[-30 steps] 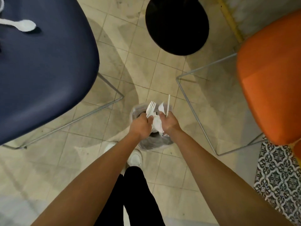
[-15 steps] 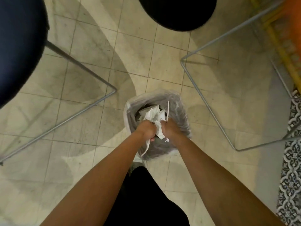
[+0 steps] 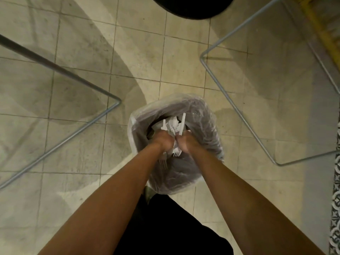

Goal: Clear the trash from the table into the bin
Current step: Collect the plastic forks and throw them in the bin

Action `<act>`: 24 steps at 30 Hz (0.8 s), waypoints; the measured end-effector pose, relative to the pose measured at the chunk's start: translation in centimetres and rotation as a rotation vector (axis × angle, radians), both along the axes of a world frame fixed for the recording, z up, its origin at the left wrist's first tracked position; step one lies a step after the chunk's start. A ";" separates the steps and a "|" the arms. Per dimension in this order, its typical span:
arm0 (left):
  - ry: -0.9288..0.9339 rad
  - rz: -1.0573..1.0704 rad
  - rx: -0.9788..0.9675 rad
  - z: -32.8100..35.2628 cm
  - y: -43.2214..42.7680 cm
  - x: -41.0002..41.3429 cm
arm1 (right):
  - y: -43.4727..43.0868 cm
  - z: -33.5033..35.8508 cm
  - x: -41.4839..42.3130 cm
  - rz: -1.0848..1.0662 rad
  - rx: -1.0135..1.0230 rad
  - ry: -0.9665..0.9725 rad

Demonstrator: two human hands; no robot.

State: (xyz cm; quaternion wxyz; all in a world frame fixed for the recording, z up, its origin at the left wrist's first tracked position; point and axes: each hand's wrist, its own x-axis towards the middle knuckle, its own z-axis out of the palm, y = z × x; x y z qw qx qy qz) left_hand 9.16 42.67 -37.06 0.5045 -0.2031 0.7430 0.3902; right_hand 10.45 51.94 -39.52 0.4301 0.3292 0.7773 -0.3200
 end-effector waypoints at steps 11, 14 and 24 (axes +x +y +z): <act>0.124 -0.050 -0.056 3.3 -1.7 0.7 | -0.2 4.1 0.5 0.027 -0.019 0.062; 0.160 0.005 -0.032 6.1 -2.5 1.0 | -0.7 7.0 0.8 0.036 -0.017 0.167; 0.360 0.323 0.067 19.3 -7.0 1.3 | -4.8 21.1 -0.9 -0.012 -0.063 0.405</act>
